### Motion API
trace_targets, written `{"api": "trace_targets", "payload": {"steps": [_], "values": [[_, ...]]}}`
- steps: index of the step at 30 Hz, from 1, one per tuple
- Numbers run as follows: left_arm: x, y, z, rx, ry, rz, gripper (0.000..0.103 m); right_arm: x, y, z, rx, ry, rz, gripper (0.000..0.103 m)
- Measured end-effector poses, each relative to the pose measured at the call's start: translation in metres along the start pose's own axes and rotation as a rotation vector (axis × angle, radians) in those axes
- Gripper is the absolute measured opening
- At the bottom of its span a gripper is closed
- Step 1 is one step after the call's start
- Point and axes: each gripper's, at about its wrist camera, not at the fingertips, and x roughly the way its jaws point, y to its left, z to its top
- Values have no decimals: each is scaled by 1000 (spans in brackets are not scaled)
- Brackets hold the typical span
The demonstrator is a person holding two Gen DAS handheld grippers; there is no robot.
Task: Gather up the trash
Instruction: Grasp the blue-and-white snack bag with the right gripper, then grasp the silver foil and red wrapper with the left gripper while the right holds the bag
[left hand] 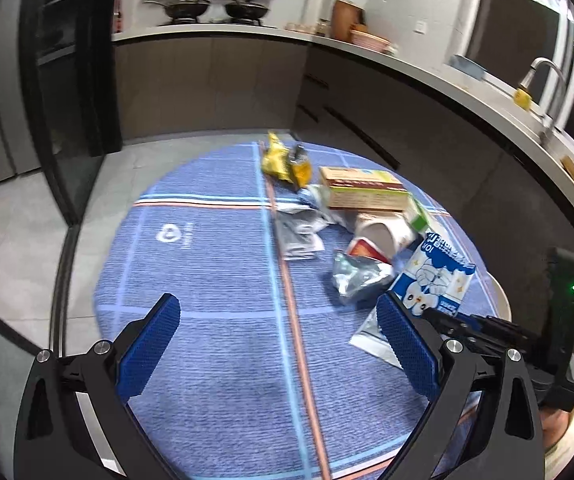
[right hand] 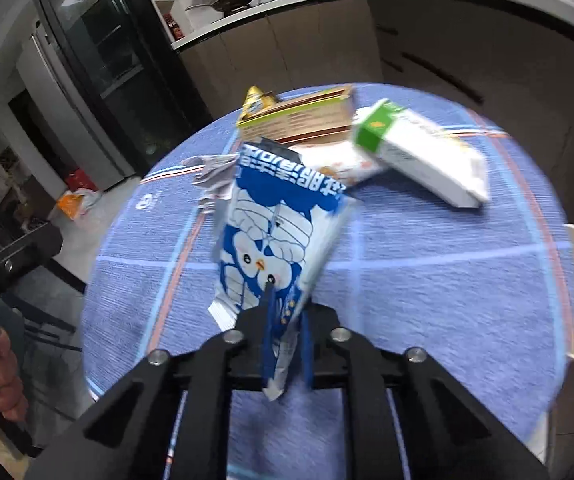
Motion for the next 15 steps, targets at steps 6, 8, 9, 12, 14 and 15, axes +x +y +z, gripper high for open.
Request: {"api": "trace_targets", "payload": {"steps": [6,8,9,12,14,15], "values": [[46,-16,7,16,83,-134,79,-23,-23,-13,29,-16,-70,6],[59,-25,8,27,103,-158,79,-26,-29,-15,47,-18,-72,6],[66,-33,8,45,111,-173,79,-26,-30,-15,50,-19,-73,6],[83,-55,9,104,119,-184,83,-26,-33,-15,57,-17,-77,6],[93,-67,11,161,110,-189,92,-26,-35,-16,57,-16,-82,6],[100,-75,13,210,99,-180,94,-25,-35,-16,59,-16,-85,7]]}}
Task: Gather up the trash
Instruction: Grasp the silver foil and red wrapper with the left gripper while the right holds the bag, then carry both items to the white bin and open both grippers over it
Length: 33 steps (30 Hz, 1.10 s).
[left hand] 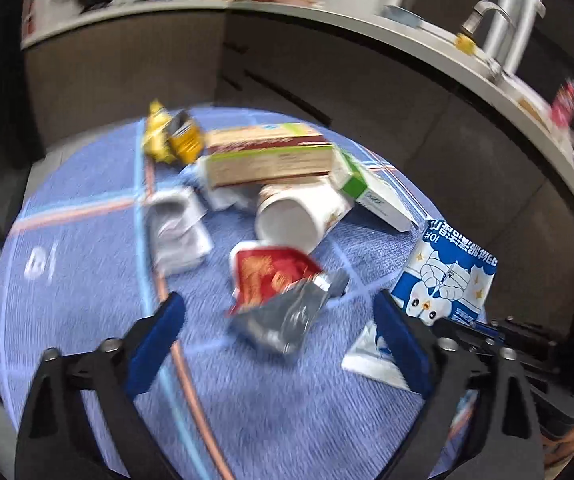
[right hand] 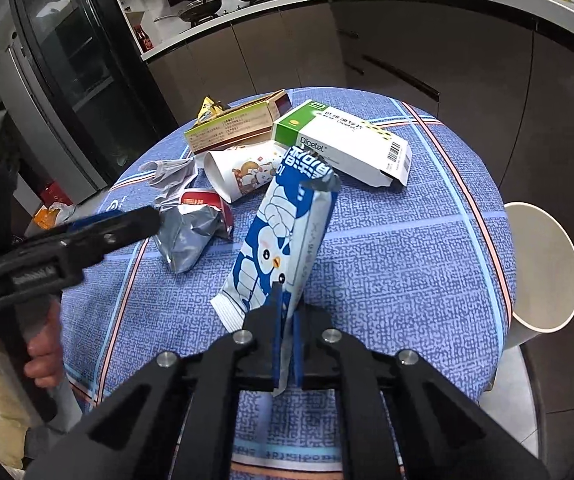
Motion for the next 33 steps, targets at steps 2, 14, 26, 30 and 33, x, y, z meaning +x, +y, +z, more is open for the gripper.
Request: {"api": "trace_targets", "payload": {"steps": [2,14,26,30,33], "values": [[11,-6,5,36,18,7,93,1,0,1,5,2,-1,7],[50,-5,13,36,137,-50,16,1,-1,2,33,-5,12,5],[-27,-62,55,98,-25,-156,15,-82,-13,16,41,-221,-11,4],[-32,-109,72,154,-55,-236,15,-117,-47,20,77,-301,-93,4],[-22,-144,81,203,-62,-281,15,-131,-79,17,111,-325,-164,4]]}}
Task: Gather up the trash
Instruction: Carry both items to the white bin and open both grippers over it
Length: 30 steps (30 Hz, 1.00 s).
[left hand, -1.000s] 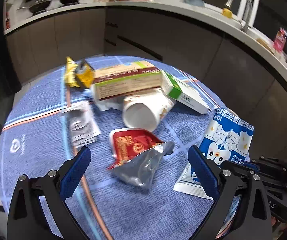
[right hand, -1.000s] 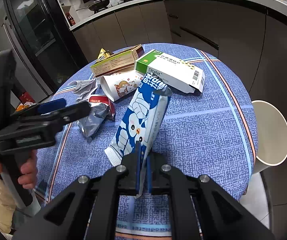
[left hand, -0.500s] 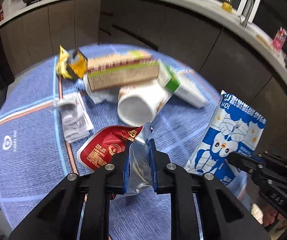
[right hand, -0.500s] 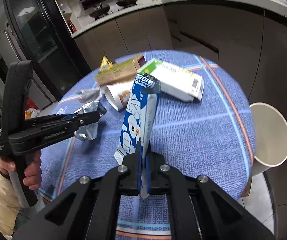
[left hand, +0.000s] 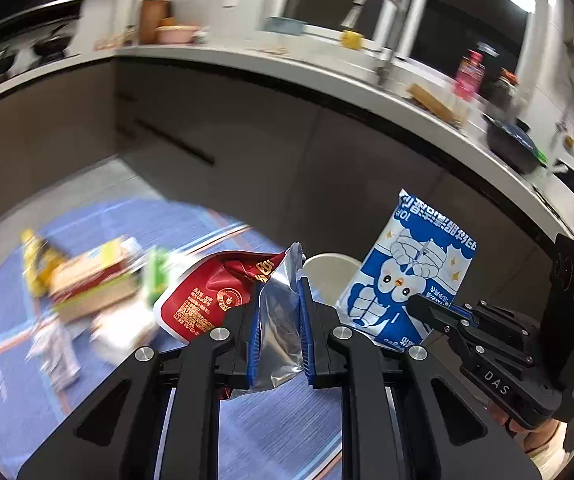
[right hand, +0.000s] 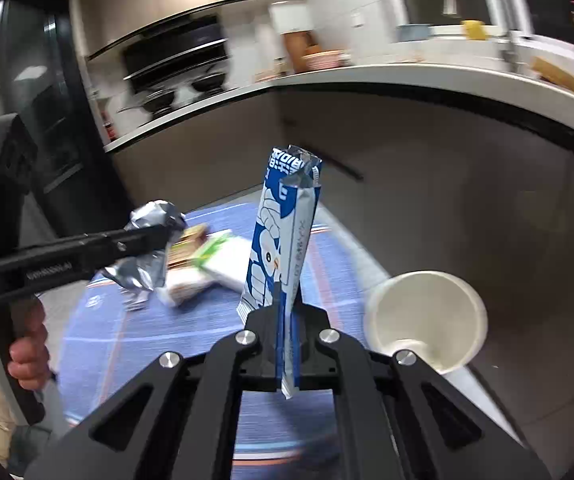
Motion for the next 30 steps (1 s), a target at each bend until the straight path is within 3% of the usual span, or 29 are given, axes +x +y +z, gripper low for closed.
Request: {"api": "trace_targets", "payload": {"steps": [4,11,15,21,27,30], "values": [[52,-25,20,8,55,-85,15,5,-57,-3,49,-1,-104,4],[161,-65,39,4,196,-231,15,52,-138,-27,130,56,-176,4],[225,-82,38,38,268,-222,15,87,-167,-42,166,92,-170,5],[286,-82,24,55,361,-176,15,137,-198,-70,212,164,-143,5],[324,-77,18,18,416,-132,18,166,-210,-82,221,197,-137,7],[331,-75,14,24,406,-83,22,169,-211,-84,200,194,-143,17]]}}
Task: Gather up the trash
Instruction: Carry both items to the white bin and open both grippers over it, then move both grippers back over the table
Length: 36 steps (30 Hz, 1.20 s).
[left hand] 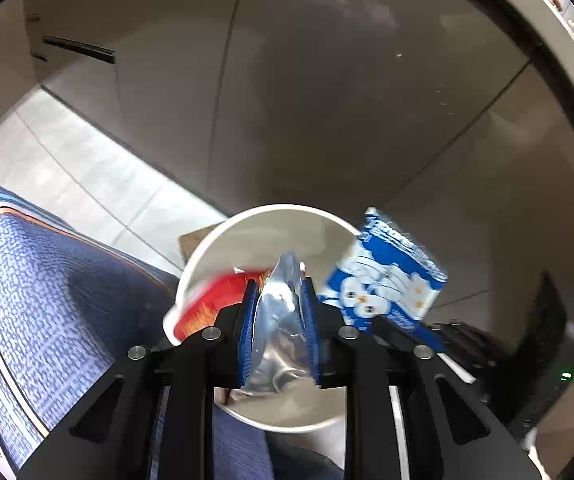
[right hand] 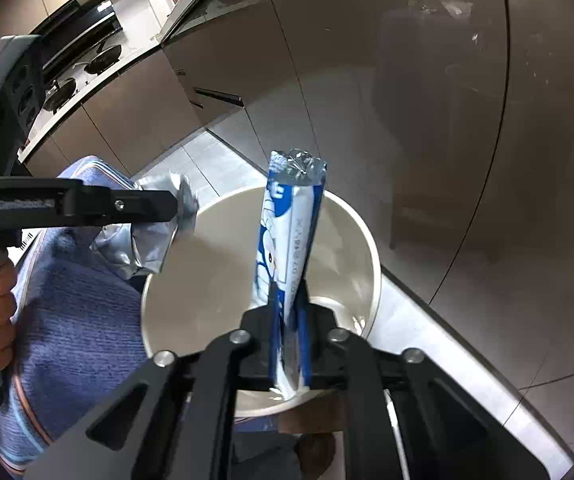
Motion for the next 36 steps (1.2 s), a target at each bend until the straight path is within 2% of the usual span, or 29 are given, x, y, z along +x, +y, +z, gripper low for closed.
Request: {"api": "trace_targets", "payload": {"steps": [1,2,3,4,5,6,7,8,11,13,17,21,27,31,36], "values": [[1,-2,2,-1,-4,-3,24,1,1,1,-8,-2,-2,25],[-1,-4,4,-3,-18,-5,35,2,1,0,-17,-5,-2,30],[-2,-5,5,5,-32,-5,47,1,1,-2,-19,-13,3,44],[-5,-8,7,15,-54,5,59,-2,0,-3,-22,-26,11,51],[-7,-12,7,25,-72,16,68,-5,1,-3,-25,-38,17,52],[-10,-16,7,27,-92,57,91,-7,1,-5,-30,-47,25,56],[-14,-17,5,21,-121,90,95,-8,0,-5,-33,-52,28,61],[-18,-17,5,11,-149,105,95,-10,1,-6,-36,-57,29,63],[-22,-7,2,-28,-142,91,95,-16,1,-9,-32,-69,36,73],[-28,-1,-2,-62,-147,106,95,-21,1,-10,-28,-73,36,84],[-43,10,-8,-113,-156,100,95,-32,6,-4,-38,-82,33,87],[-79,11,-17,-130,-199,111,95,-60,23,2,-58,-129,53,100],[-148,15,-40,-190,-284,112,95,-105,61,9,-114,-182,113,100],[-202,28,-82,-232,-373,157,95,-128,95,5,-196,-197,138,100],[-252,56,-140,-317,-408,224,95,-150,149,-6,-310,-222,180,100]]}}
